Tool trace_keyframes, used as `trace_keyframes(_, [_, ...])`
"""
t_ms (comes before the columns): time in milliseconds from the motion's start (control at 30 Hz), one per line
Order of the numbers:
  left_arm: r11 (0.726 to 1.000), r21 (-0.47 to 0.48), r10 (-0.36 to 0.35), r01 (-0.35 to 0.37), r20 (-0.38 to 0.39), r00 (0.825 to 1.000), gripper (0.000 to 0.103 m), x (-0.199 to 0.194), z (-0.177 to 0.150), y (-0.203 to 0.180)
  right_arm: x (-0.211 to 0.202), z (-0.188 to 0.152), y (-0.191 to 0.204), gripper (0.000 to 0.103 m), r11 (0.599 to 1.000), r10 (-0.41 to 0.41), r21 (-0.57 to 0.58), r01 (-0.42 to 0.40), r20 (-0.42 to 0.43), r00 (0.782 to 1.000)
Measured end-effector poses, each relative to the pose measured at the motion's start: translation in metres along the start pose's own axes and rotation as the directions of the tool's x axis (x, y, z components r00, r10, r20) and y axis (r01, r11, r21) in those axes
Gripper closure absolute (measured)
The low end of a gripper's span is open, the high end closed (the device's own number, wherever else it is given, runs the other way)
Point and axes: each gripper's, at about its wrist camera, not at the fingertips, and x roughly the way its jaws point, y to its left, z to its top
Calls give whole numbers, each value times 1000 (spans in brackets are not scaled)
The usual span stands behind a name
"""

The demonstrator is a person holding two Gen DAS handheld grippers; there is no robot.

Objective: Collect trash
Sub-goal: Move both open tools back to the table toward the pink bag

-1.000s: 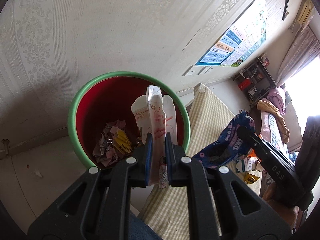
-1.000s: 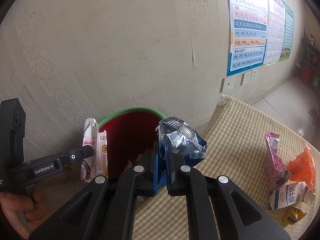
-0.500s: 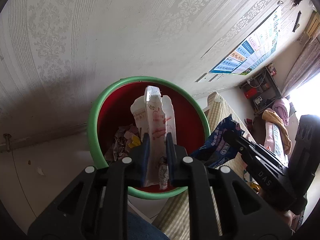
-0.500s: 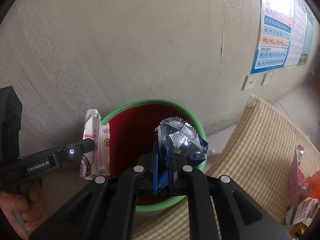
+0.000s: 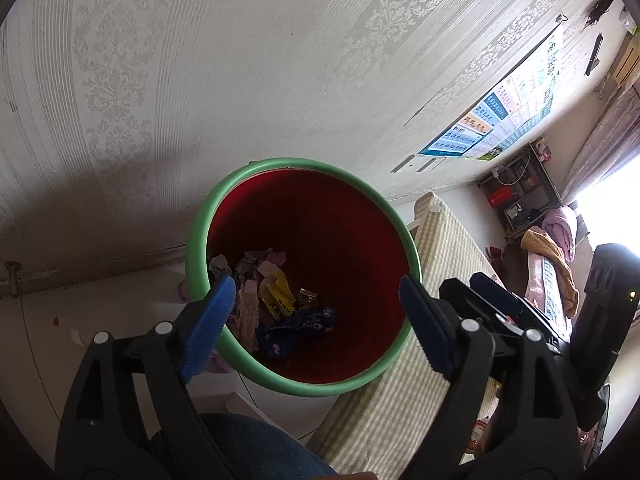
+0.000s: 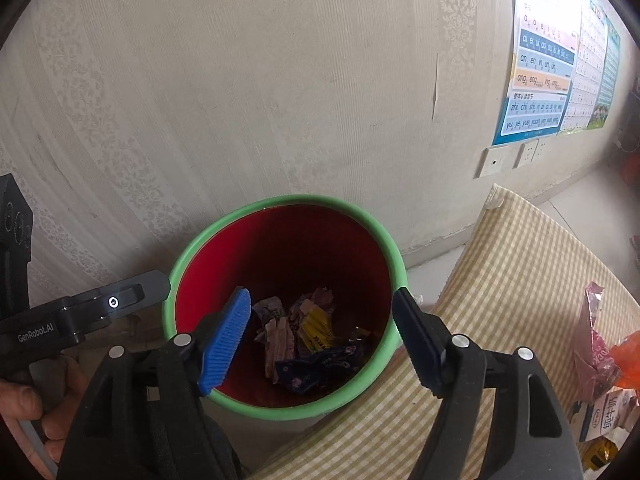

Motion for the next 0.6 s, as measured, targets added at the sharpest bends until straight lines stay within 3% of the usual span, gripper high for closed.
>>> trace_keyframes(167, [1000,24,12,-13,20,1000,6,-8,-2,-14,-17,-9,-7,18,999,-27,18,27,13,1000])
trace_keyframes(333, [999,53,7,-8,18,1000,6,-13,-9,-30,-41,-25,-24,12,995,-66,75,64,35,997])
trace_keyframes(600, [990,132,-38,39,-12,999,6,-13,-32,-78,-89,-58,-66,10,979,-143,159,131,61,988])
